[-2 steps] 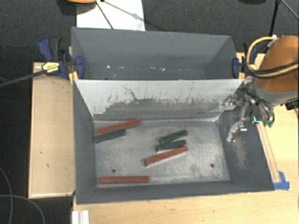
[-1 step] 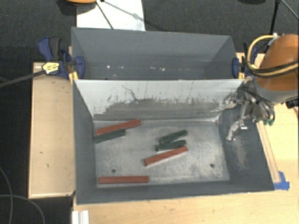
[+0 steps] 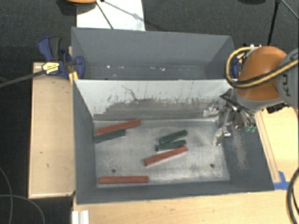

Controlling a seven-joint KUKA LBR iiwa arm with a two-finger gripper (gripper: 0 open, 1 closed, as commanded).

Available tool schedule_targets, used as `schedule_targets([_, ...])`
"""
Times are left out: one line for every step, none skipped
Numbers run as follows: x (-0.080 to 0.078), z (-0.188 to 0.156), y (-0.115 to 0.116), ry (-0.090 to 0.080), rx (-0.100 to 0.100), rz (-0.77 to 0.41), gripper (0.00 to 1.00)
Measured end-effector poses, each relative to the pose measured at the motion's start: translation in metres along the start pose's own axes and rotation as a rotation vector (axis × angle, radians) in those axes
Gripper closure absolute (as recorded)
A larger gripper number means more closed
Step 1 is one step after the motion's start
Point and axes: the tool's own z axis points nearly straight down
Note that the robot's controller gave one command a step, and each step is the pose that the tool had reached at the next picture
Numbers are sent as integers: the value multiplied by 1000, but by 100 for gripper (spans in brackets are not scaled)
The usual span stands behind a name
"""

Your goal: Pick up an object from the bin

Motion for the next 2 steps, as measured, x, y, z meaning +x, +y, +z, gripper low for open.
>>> schedule_targets([-1,23,54,8,-4,-22,100])
schedule_targets([-1,23,54,8,-3,-25,0])
